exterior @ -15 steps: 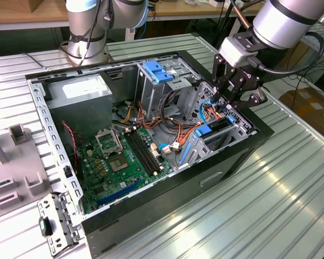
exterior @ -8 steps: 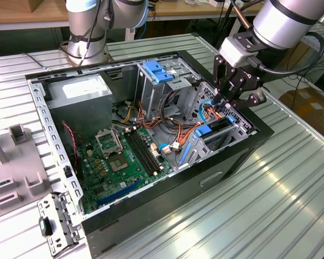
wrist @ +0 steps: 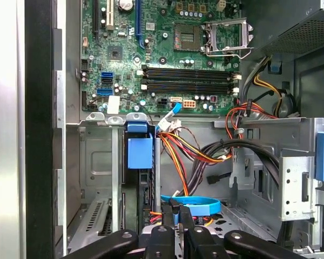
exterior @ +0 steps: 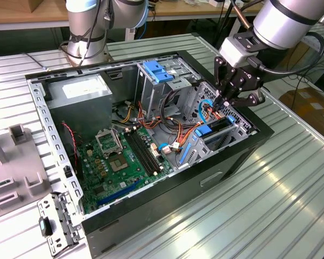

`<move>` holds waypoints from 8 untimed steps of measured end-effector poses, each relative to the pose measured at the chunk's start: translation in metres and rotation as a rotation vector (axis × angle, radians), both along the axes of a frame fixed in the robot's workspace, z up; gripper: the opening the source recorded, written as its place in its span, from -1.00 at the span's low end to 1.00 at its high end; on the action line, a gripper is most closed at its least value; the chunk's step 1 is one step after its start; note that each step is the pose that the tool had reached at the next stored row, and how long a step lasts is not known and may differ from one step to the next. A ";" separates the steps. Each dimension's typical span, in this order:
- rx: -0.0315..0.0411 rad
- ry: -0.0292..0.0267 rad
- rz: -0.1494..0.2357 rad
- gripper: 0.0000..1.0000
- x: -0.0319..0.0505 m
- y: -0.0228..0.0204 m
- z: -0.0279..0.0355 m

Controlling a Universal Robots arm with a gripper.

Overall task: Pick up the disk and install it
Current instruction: 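Insert the second disk wire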

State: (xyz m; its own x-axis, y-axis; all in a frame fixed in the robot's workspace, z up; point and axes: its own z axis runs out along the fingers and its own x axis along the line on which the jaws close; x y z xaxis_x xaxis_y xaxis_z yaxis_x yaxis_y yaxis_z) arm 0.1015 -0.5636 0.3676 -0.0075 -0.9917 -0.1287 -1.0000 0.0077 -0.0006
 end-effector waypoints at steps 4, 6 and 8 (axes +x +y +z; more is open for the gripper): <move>0.0000 0.0000 0.000 -0.67 0.0000 -0.0001 0.0000; 0.0000 0.0000 0.000 -0.67 0.0000 -0.0002 0.0000; -0.0001 0.0000 0.000 -0.67 0.0000 -0.0010 0.0000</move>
